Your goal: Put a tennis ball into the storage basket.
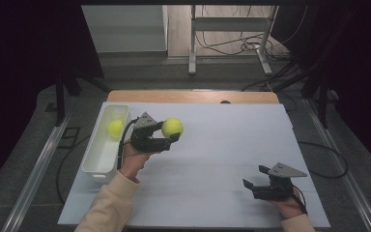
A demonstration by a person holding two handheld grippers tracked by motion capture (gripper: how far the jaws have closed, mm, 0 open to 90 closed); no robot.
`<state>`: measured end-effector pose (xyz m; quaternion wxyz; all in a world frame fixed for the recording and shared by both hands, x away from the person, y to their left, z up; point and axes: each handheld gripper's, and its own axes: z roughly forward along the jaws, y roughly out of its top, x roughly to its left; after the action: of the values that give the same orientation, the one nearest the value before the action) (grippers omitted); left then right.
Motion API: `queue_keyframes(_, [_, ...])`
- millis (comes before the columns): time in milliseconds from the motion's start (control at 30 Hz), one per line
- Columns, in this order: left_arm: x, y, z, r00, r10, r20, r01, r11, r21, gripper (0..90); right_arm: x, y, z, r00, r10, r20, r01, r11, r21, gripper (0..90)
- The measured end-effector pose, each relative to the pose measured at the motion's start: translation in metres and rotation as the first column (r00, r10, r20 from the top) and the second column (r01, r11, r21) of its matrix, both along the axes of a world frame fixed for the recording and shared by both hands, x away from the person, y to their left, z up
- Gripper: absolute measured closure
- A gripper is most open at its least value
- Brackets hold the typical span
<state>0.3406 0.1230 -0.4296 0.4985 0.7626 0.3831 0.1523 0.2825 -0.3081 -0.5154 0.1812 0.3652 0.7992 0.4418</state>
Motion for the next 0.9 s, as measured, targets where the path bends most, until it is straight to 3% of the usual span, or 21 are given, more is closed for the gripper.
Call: queue_keyframes(900, [-0.002, 0.034, 0.009, 0.9968, 0.079, 0.009, -0.079, 0.9965, -0.028, 27.0, 0.0, 0.0, 0.0, 1.0, 0.0, 0.0, 0.0, 1.0, -0.002, 15.7])
